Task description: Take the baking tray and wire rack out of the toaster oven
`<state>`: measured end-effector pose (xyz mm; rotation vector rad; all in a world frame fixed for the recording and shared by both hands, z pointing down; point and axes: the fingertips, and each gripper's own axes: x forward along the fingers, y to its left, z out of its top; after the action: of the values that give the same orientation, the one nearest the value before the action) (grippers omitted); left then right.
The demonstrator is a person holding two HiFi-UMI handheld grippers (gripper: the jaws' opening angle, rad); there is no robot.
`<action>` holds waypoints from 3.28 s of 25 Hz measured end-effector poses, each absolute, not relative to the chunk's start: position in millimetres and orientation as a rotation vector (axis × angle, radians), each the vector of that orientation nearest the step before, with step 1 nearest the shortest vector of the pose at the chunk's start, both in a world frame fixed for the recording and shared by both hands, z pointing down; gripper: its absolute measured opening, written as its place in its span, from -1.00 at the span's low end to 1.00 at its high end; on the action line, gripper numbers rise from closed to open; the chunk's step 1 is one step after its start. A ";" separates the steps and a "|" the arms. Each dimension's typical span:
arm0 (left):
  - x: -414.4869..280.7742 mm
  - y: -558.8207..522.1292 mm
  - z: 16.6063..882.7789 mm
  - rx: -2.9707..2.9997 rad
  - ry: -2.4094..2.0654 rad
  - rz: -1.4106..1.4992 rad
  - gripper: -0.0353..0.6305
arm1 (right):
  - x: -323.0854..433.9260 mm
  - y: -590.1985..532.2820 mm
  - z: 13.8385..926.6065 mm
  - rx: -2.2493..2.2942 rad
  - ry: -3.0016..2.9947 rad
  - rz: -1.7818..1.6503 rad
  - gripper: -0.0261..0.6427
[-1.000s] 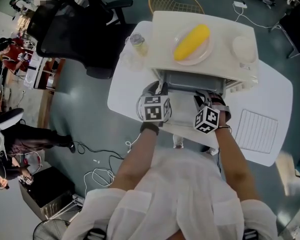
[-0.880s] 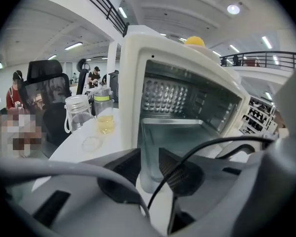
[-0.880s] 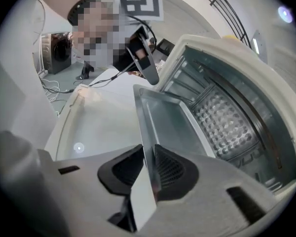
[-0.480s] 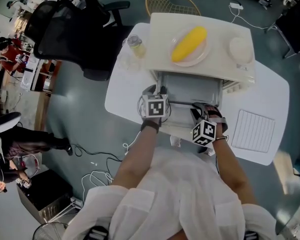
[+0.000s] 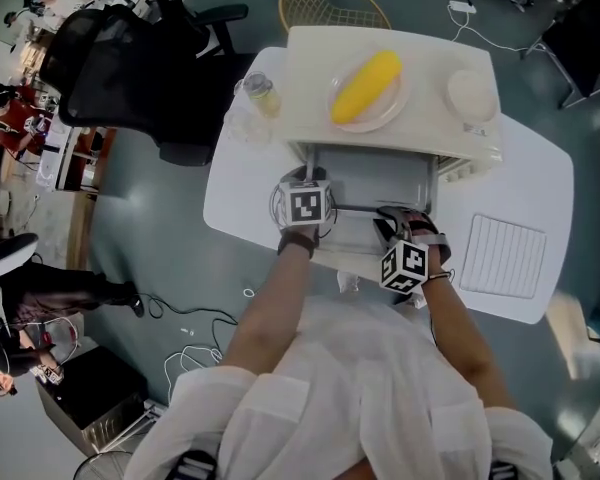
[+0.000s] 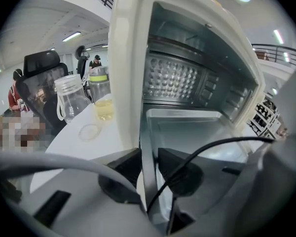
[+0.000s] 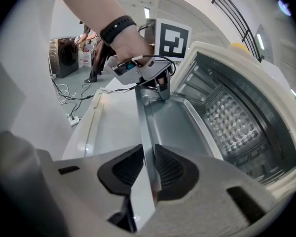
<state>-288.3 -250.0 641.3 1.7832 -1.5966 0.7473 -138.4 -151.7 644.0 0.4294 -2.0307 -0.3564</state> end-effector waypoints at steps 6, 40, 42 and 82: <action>-283.1 -244.4 649.8 1.728 -1.533 0.721 -0.64 | -138.4 -146.4 645.2 0.418 -2.042 -0.317 -0.69; -282.6 -235.3 659.0 1.642 -1.537 0.722 -0.65 | -0.7 -251.4 649.5 1.353 -1.825 0.719 -0.55; -282.4 -234.8 659.4 1.638 -1.539 0.723 -0.65 | -3.0 -252.1 654.0 1.343 -1.833 0.753 -0.55; -274.5 -133.3 630.3 1.605 -1.575 0.725 -0.65 | 12.9 -161.9 637.5 1.252 -1.888 0.932 -0.66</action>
<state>-274.5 -133.3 630.3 1.6048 -1.5753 0.7250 12.9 -161.9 637.5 1.2522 -1.8881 0.9315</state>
